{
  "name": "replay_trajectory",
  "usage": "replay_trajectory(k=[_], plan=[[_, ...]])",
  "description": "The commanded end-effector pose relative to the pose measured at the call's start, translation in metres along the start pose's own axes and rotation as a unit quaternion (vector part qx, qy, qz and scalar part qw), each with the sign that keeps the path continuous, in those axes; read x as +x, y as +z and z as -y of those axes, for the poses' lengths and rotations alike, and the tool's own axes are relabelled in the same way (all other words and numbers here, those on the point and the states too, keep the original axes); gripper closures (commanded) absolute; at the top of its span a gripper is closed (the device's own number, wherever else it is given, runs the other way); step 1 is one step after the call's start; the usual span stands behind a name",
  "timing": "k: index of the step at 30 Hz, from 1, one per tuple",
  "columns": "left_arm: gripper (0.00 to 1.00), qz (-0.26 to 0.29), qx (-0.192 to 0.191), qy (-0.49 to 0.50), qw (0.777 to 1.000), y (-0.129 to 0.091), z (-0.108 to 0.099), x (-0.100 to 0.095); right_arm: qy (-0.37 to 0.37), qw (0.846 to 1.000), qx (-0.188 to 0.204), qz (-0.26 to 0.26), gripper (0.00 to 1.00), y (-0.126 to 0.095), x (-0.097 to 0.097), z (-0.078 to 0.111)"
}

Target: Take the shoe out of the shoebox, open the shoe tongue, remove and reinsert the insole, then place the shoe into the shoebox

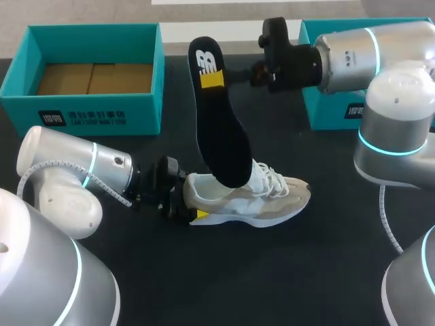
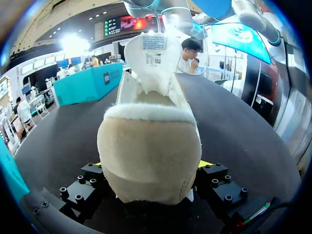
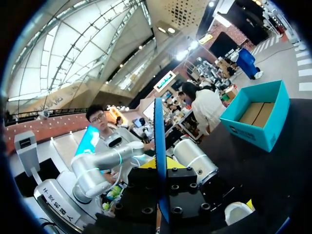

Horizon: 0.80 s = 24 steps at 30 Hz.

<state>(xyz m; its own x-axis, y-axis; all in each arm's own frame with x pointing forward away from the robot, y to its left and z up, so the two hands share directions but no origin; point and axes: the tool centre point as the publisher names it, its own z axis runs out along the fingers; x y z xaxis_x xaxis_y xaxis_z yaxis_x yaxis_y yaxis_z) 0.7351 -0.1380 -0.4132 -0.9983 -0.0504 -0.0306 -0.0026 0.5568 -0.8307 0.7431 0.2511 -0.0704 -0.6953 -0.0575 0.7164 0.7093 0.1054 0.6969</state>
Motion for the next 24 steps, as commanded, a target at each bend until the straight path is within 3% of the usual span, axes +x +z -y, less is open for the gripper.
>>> replay_trajectory(k=[1, 6, 11, 17, 24], plan=[[1.00, 0.001, -0.002, 0.000, 1.000, 0.003, -0.004, -0.002, 0.000, 1.000, -0.001, 0.001, 1.00, 0.002, -0.001, 0.001], [1.00, 0.001, -0.002, 0.000, 1.000, 0.003, -0.004, -0.002, 0.000, 1.000, -0.001, 0.001, 1.00, 0.002, -0.001, 0.001], [1.00, 0.001, -0.002, 0.000, 1.000, 0.003, -0.004, -0.002, 0.023, 0.999, -0.039, 0.025, 1.00, -0.021, 0.006, -0.005], [1.00, 0.001, -0.002, 0.000, 1.000, 0.003, -0.004, -0.002, 0.039, 0.998, -0.015, 0.042, 1.00, -0.045, 0.017, -0.003], [1.00, 0.001, -0.002, 0.000, 1.000, 0.003, -0.004, -0.002, 0.067, 0.996, -0.021, 0.056, 1.00, -0.062, 0.032, 0.010]])
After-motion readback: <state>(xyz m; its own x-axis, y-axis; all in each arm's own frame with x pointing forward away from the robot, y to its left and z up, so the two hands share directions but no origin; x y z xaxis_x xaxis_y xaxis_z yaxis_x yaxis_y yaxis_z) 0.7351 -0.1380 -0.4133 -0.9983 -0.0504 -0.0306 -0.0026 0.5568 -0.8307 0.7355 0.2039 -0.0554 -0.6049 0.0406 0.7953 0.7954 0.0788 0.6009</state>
